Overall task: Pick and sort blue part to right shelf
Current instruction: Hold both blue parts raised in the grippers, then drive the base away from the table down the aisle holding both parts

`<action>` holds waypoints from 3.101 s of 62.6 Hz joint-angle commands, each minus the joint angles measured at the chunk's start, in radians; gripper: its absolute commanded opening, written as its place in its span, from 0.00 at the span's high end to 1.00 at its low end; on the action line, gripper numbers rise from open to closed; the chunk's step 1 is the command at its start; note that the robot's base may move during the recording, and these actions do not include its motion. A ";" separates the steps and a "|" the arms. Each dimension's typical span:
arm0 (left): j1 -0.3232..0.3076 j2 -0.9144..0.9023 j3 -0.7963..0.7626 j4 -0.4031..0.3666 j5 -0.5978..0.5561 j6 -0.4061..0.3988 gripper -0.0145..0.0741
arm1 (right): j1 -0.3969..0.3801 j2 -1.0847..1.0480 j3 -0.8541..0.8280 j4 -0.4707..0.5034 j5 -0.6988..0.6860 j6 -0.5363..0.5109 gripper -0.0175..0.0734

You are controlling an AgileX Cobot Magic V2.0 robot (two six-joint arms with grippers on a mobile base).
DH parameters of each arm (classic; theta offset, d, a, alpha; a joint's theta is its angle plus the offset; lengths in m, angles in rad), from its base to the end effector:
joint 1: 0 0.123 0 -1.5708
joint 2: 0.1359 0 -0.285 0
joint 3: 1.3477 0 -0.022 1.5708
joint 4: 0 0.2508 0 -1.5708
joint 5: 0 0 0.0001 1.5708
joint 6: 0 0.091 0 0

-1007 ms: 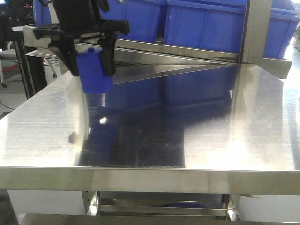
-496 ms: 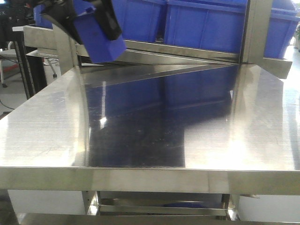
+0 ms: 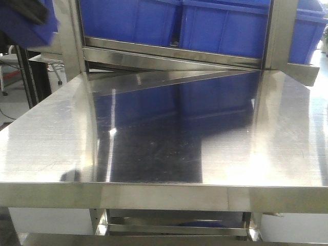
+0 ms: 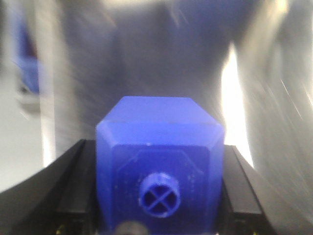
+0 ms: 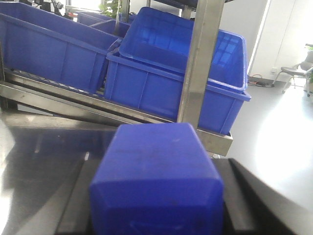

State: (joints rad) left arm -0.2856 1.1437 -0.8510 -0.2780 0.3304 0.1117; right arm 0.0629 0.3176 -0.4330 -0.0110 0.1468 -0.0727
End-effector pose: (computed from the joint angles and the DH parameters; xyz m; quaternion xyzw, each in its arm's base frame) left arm 0.2343 -0.0773 0.3209 0.0800 0.8619 -0.1460 0.4790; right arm 0.0758 0.0046 0.3249 -0.0497 0.6853 -0.0081 0.7265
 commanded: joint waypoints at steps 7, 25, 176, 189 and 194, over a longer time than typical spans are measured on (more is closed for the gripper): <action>0.061 -0.250 0.147 -0.019 -0.215 0.000 0.40 | -0.007 0.007 -0.027 -0.002 -0.092 -0.001 0.36; 0.131 -0.537 0.332 0.053 -0.214 0.000 0.40 | -0.007 0.007 -0.027 -0.002 -0.092 -0.001 0.36; 0.139 -0.823 0.396 0.091 -0.211 0.000 0.40 | -0.007 0.007 -0.027 -0.002 -0.092 -0.001 0.36; 0.139 -0.823 0.396 0.091 -0.211 0.000 0.40 | -0.007 0.007 -0.027 -0.002 -0.092 -0.001 0.36; 0.139 -0.823 0.396 0.091 -0.211 0.000 0.40 | -0.007 0.007 -0.027 -0.002 -0.092 -0.001 0.36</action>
State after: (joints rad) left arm -0.1432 0.3137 -0.4239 -0.1806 0.2138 0.1117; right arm 0.0629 0.3176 -0.4330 -0.0110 0.1472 -0.0727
